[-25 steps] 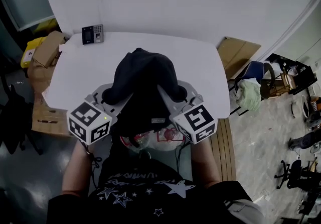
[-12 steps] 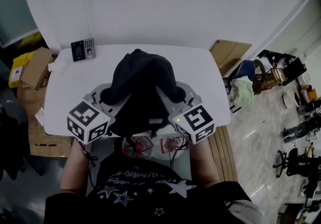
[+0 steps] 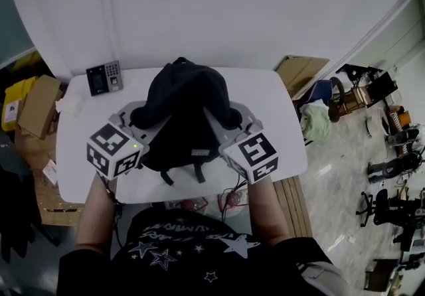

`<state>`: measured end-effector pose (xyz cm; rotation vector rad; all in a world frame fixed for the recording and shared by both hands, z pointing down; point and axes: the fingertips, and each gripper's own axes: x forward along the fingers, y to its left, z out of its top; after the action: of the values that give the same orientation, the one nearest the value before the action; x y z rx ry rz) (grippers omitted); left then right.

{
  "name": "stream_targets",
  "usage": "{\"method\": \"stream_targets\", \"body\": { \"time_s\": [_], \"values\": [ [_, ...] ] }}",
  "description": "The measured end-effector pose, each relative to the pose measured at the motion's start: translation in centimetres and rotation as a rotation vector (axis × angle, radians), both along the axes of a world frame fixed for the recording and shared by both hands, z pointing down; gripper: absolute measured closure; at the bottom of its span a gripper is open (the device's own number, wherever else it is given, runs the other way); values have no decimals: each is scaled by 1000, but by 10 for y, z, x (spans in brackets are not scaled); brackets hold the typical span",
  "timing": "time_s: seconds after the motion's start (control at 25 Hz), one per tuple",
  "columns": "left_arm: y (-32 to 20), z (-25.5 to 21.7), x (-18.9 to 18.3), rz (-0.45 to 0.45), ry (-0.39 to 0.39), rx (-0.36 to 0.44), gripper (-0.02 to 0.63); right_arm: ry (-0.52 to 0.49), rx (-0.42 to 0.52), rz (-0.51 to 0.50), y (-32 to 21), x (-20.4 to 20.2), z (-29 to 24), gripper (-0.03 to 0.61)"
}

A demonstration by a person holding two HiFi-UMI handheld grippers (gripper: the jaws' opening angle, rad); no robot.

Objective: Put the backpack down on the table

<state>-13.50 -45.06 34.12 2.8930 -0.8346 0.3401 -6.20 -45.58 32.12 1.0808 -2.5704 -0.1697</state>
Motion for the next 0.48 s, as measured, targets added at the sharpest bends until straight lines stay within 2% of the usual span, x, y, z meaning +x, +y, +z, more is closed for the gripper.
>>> {"method": "stream_targets", "body": {
  "time_s": [0.48],
  "values": [
    [-60, 17, -22, 30, 10, -15, 563, 31, -29, 34, -58, -25, 13, 560]
  ]
}}
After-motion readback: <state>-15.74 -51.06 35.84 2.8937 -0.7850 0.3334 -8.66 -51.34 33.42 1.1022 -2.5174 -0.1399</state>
